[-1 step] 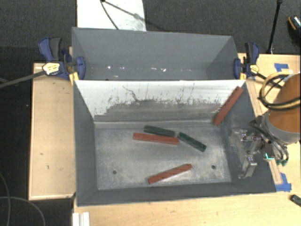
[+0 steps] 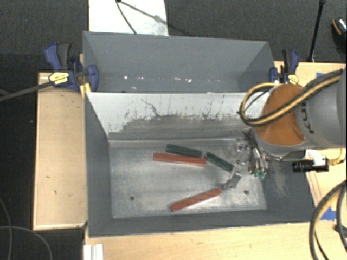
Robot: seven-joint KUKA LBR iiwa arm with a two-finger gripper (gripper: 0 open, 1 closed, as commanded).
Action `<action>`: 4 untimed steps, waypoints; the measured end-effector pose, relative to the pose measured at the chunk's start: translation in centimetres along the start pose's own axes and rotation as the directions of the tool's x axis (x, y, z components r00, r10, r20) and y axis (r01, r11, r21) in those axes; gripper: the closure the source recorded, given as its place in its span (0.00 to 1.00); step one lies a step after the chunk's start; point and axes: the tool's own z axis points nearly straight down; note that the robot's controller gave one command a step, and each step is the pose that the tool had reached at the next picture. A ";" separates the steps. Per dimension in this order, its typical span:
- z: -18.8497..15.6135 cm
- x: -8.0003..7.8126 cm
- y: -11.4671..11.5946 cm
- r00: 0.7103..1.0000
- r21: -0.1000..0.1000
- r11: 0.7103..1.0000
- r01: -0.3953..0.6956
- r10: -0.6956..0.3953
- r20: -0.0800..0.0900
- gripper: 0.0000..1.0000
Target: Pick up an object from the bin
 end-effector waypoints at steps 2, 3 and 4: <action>-3.4 -0.5 2.8 0.990 0.002 0.990 -0.140 0.140 -0.003 0.00; 0.0 -2.2 4.2 0.938 0.001 0.938 -0.347 0.347 0.001 0.00; -0.1 0.2 11.1 0.989 -0.001 0.989 -0.151 0.151 0.002 0.00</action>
Offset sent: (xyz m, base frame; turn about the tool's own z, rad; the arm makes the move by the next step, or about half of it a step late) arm 0.0196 0.0174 0.0305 0.0134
